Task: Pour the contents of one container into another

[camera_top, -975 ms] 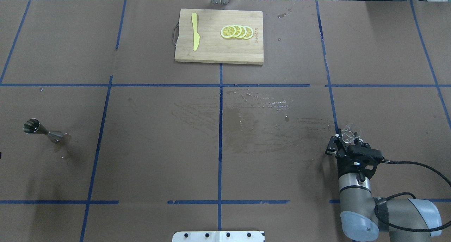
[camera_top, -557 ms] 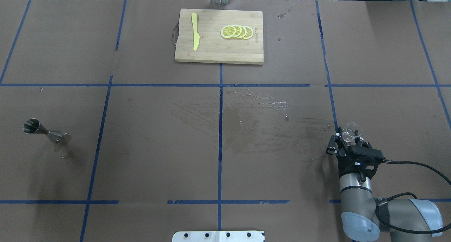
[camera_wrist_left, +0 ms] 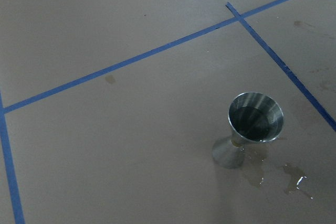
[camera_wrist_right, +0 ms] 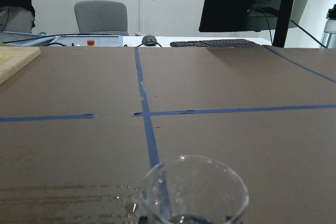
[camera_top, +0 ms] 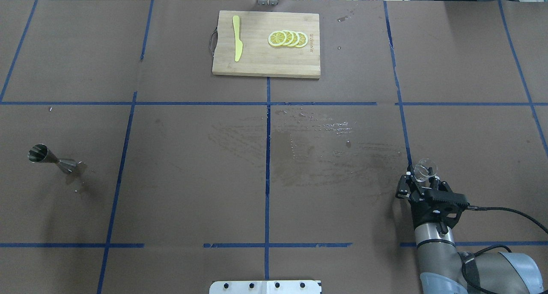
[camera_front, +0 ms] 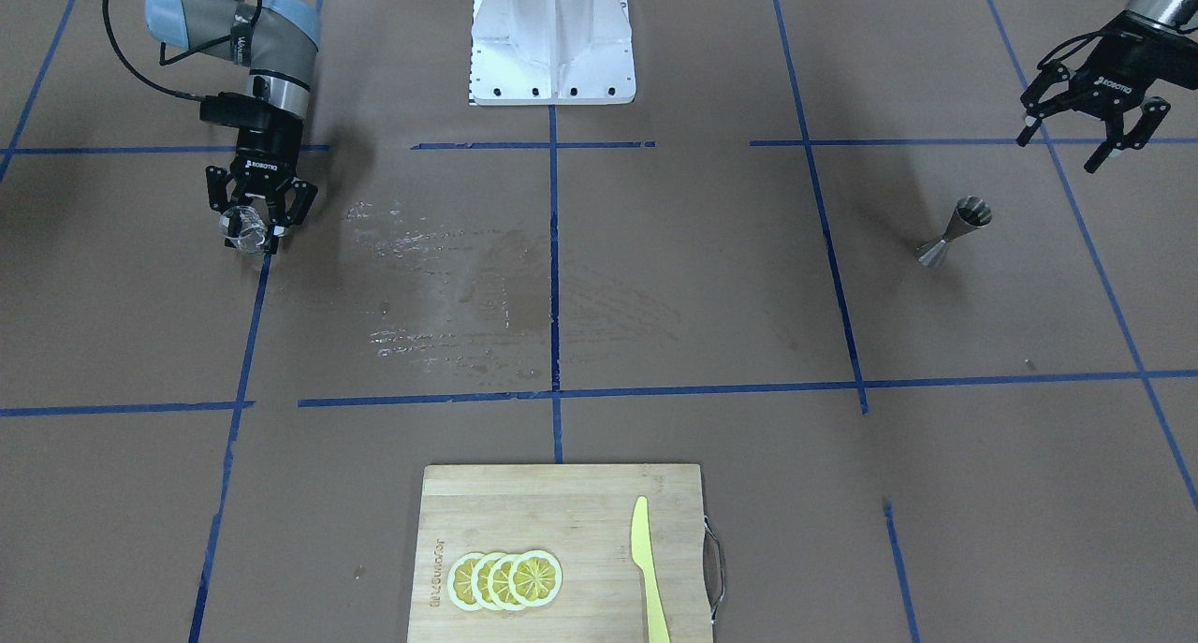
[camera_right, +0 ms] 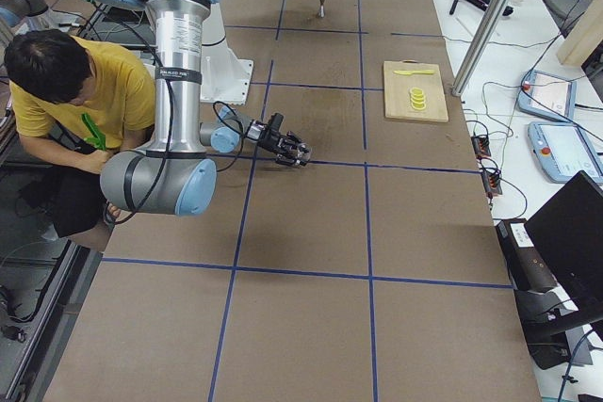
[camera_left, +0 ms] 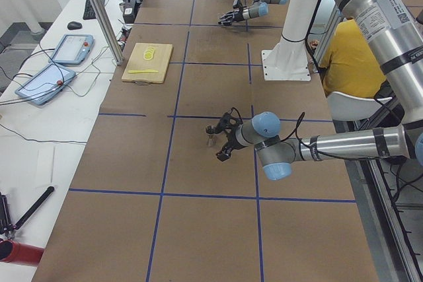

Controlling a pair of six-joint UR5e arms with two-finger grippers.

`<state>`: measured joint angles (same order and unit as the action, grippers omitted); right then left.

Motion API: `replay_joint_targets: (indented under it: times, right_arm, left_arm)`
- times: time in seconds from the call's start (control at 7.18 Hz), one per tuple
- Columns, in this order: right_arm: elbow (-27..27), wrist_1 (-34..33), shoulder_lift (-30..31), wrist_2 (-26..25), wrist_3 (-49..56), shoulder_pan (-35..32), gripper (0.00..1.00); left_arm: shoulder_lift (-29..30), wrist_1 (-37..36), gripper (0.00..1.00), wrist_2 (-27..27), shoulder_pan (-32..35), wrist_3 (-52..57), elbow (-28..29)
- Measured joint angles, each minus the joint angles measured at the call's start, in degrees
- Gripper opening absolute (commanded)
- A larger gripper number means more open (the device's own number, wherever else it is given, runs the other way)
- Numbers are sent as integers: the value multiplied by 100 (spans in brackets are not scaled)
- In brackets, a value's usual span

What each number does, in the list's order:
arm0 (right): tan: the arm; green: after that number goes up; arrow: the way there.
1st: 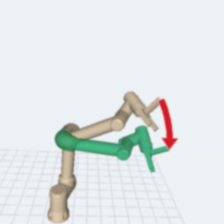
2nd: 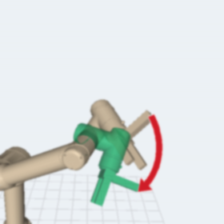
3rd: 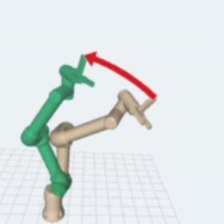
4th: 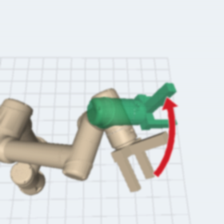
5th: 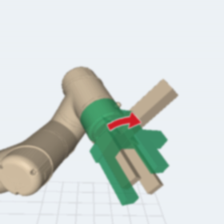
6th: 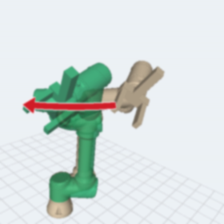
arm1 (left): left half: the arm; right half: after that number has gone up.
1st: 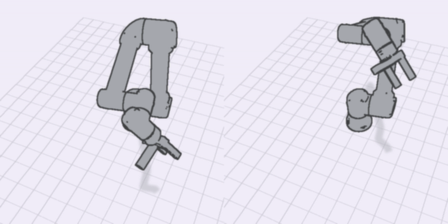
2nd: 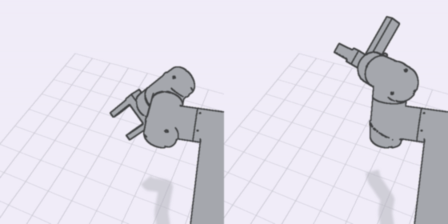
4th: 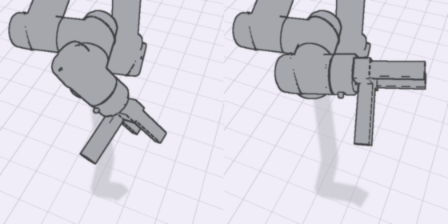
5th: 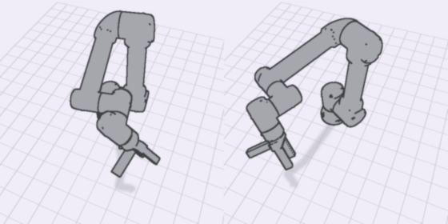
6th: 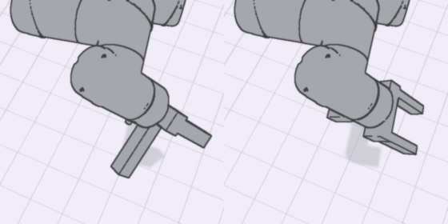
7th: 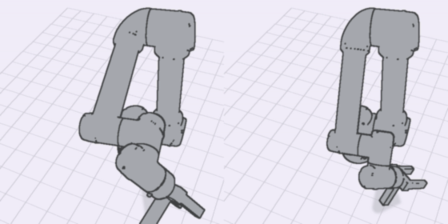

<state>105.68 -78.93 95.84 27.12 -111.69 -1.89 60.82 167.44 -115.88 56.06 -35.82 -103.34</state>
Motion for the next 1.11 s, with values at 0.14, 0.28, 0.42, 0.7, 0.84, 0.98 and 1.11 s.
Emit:
replay_joint_targets:
  times: [0.14,0.28,0.42,0.7,0.84,0.98,1.11]
  right_arm:
    - [-8,9,27,-12,-1,31,53]
    - [-15,10,42,-16,-8,42,53]
    - [-18,9,69,-18,-20,47,54]
    - [-24,9,139,-6,-42,60,66]
    - [-41,9,146,-2,-44,67,68]
    - [-67,9,148,-1,-44,68,100]
    - [-84,9,147,0,-43,72,100]
  left_arm:
    - [38,-11,100,-193,188,-1,37]
    - [54,-16,100,-262,268,-5,47]
    - [61,-18,100,-286,300,-9,48]
    - [68,-19,100,-297,321,-12,51]
    - [70,-19,100,-289,340,-12,51]
    - [70,-19,100,-282,372,-12,54]
    - [70,-17,100,-277,392,-12,56]
